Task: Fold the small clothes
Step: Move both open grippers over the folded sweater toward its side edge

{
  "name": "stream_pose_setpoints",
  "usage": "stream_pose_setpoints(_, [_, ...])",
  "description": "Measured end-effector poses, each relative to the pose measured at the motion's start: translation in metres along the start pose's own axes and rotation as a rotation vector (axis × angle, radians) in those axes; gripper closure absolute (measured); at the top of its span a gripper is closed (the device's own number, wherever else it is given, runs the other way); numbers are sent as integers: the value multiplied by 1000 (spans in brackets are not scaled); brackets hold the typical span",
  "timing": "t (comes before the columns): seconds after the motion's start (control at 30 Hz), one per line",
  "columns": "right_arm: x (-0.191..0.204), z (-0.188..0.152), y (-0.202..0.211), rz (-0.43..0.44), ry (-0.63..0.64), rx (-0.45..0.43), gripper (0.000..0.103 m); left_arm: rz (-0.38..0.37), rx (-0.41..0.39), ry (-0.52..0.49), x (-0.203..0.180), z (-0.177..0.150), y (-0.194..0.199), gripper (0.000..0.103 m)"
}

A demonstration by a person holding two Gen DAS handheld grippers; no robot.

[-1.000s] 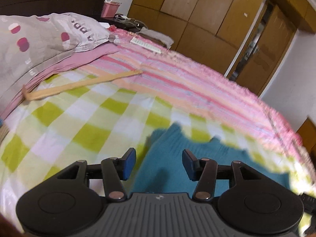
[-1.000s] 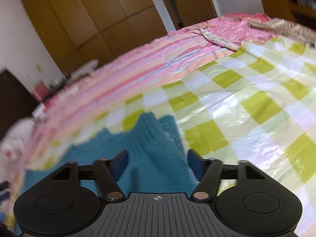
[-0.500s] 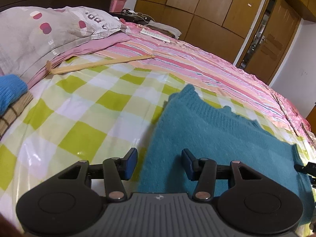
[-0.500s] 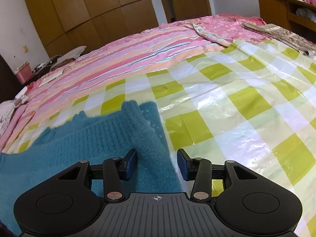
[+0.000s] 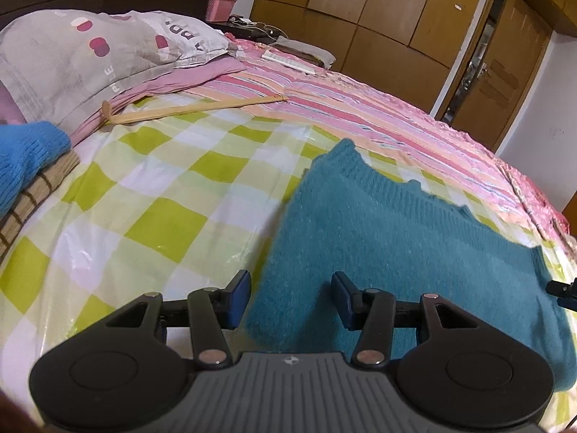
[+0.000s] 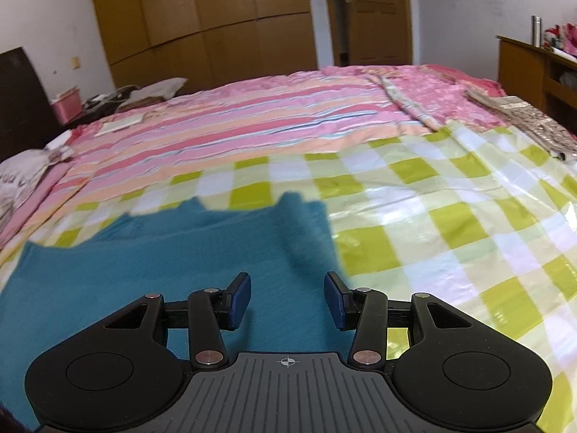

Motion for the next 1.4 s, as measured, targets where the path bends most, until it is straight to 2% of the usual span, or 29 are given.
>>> stream_pose_setpoints(0.2, [13,-17,-14,-27,44,38,57,11,7,-39,0,-4,-3,48])
stream_pose_setpoints(0.37, [18,-16,-16,-44,54,49,51,11,15,-52,0,-6,-6,48])
stream_pose_setpoints(0.43, [24,-15,-13,-38,59,41,48,9,14,-55,0,-6,-6,48])
stream_pose_setpoints(0.53, [38,-12,-5,-11,68,19,48,-1,17,-51,1,-6,-5,48])
stream_pose_setpoints(0.77, [110,-6,5,115,154,-32,47,-21,20,-50,3,-7,-5,48])
stream_pose_setpoints(0.83, [134,-6,5,135,201,-47,34,-24,20,-49,4,-6,-6,48])
stream_pose_setpoints(0.9, [158,-7,3,155,240,-53,29,-27,20,-48,4,-7,-6,47])
stream_pose_setpoints(1.1, [214,-12,-8,233,297,18,26,-33,24,-41,8,-8,-7,41])
stream_pose_setpoints(1.4, [274,-11,-13,281,352,64,26,-65,39,-3,14,-10,-5,41])
Point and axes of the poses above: each gripper's, at about its wrist camera, not at the fingertips, and y roughly against the way its jaws point, x to its left, z to its top, the point moved 7 cm from there along -y, roughly the way its jaws point, and after that the axes turned 2 degrees about -z, right-handed, at the moved point
